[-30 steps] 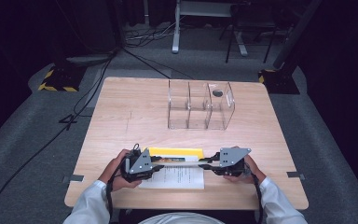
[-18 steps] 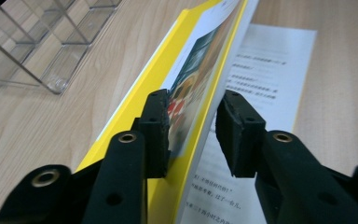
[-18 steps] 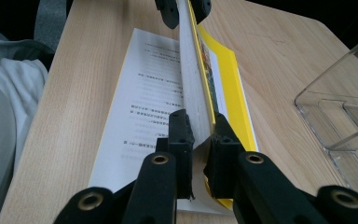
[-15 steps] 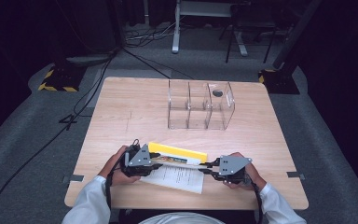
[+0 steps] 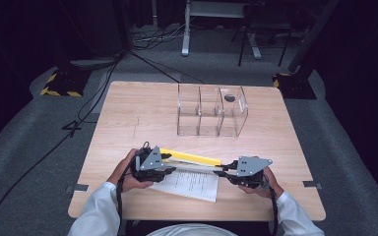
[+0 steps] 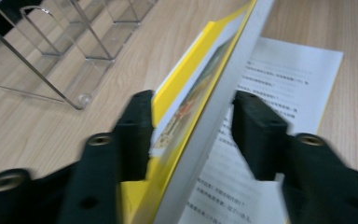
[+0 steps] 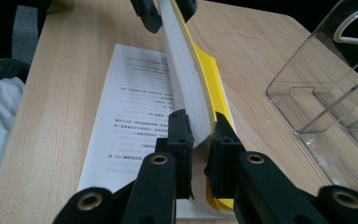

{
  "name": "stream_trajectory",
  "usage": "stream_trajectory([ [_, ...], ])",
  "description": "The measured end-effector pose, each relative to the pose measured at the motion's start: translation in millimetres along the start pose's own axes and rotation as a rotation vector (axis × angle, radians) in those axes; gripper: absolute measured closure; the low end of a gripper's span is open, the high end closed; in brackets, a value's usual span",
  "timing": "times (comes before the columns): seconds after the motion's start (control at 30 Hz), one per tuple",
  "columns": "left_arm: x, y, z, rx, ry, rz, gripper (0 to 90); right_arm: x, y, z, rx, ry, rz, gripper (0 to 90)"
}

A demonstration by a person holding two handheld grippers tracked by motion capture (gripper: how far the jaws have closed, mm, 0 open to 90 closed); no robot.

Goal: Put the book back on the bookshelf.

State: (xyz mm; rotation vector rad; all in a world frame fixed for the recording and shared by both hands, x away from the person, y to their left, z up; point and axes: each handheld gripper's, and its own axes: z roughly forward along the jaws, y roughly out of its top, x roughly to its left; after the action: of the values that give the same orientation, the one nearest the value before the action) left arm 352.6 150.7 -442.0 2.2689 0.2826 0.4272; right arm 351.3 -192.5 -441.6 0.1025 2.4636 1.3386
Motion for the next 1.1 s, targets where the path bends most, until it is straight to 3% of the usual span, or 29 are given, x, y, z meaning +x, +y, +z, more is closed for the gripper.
stream_trajectory([
  [0.07, -2.8, -0.8, 2.7, 0.013, -0.023, 0.013, 65.5, -1.7, -1.1, 0.0, 0.01, -0.01, 0.006, 80.1],
  [0.17, -6.8, 1.2, 7.6, 0.024, -0.007, 0.038, 72.1, -6.9, -5.0, -0.1, 0.012, -0.02, 0.028, 78.0],
  [0.23, -7.0, 3.0, 9.9, 0.025, 0.004, 0.029, 73.7, -10.2, -7.1, -0.9, 0.008, -0.033, 0.047, 77.0],
  [0.37, -7.3, 10.6, 18.8, 0.054, 0.05, 0.013, 67.6, -14.1, -7.7, -1.7, 0.002, -0.045, 0.062, 77.2],
  [0.47, -11.4, 19.5, 30.3, 0.085, 0.041, 0.032, 62.6, -14.1, -5.5, -0.6, 0.007, -0.043, 0.043, 77.1],
  [0.57, -18.1, 29.9, 42.4, 0.13, 0.047, 0.069, 65.0, -12.1, -4.4, 1.1, 0.012, -0.04, 0.036, 76.9],
  [0.67, -20.6, 37.4, 50.3, 0.222, 0.071, 0.054, 60.5, -12.5, -4.6, 1.1, 0.012, -0.041, 0.043, 76.7],
  [0.7, -20.5, 38.5, 51.6, 0.228, 0.092, 0.04, 60.2, -12.5, -4.6, 1.2, 0.012, -0.04, 0.045, 76.5],
  [0.8, -20.2, 38.2, 50.6, 0.23, 0.099, 0.005, 64.1, -12.3, -4.5, 0.9, 0.008, -0.041, 0.051, 75.2],
  [0.97, -24.2, 35.9, 50.1, 0.21, 0.134, 0.029, 74.4, -14.0, -4.7, 2.3, -0.008, -0.044, 0.106, 69.4],
  [1.03, -24.4, 35.3, 50.9, 0.211, 0.148, 0.034, 75.9, -14.4, -5.3, 2.3, -0.008, -0.073, 0.129, 63.3],
  [1.1, -23.8, 34.5, 49.5, 0.203, 0.17, 0.035, 76.8, -18.6, -8.1, -1.3, -0.029, -0.094, 0.173, 51.3],
])
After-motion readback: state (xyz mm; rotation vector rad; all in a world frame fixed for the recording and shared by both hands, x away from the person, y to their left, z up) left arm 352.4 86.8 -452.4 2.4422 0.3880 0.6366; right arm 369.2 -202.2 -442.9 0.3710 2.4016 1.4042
